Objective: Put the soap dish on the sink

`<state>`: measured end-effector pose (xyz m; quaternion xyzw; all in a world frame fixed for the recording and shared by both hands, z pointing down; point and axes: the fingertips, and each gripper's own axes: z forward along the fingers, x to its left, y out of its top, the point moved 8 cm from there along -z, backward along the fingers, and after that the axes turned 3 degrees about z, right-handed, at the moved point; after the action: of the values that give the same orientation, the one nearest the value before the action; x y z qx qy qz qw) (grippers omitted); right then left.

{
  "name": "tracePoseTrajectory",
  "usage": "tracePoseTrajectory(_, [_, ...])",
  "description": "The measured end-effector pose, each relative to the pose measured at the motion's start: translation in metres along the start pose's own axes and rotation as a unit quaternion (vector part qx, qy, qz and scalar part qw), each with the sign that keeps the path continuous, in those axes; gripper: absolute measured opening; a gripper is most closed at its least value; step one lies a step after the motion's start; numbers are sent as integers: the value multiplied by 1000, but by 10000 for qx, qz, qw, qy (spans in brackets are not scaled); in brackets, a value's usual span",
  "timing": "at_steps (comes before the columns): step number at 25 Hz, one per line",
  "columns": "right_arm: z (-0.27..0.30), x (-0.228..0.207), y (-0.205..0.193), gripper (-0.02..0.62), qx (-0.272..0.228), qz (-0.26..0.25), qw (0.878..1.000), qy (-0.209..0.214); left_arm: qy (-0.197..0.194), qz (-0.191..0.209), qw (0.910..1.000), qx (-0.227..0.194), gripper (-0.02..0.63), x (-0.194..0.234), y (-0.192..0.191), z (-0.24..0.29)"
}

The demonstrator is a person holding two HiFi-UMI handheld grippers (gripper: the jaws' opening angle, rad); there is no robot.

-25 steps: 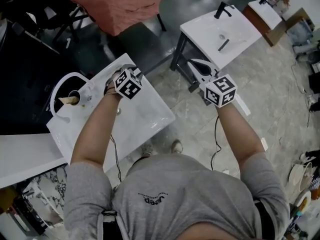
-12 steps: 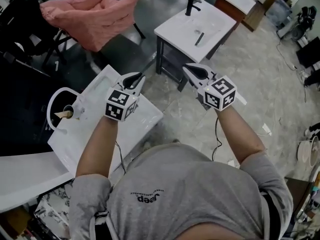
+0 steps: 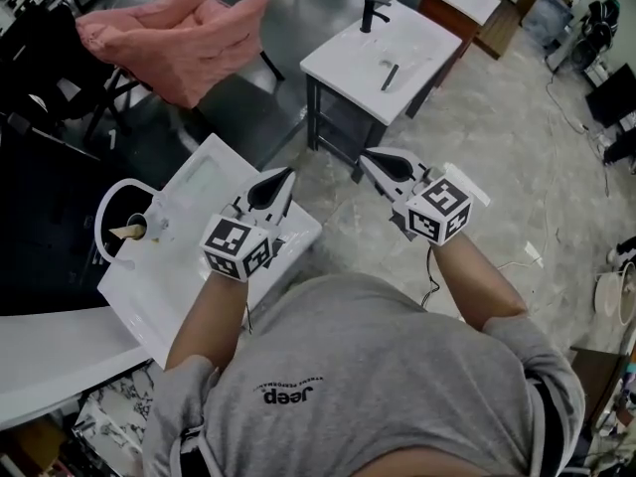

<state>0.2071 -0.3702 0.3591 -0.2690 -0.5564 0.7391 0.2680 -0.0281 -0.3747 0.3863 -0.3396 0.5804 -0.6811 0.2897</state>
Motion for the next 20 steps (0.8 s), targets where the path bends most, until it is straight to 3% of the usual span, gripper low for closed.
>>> tracePoseTrajectory(8, [0,3,-11,58,5,145,9998,111,73,-223,9996,-149,14,-14,-8,-14])
tracePoseTrajectory(20, [5,1,-8,57,22,104,9998,195,240,-64,9994,-229,14,-5,-3,-21])
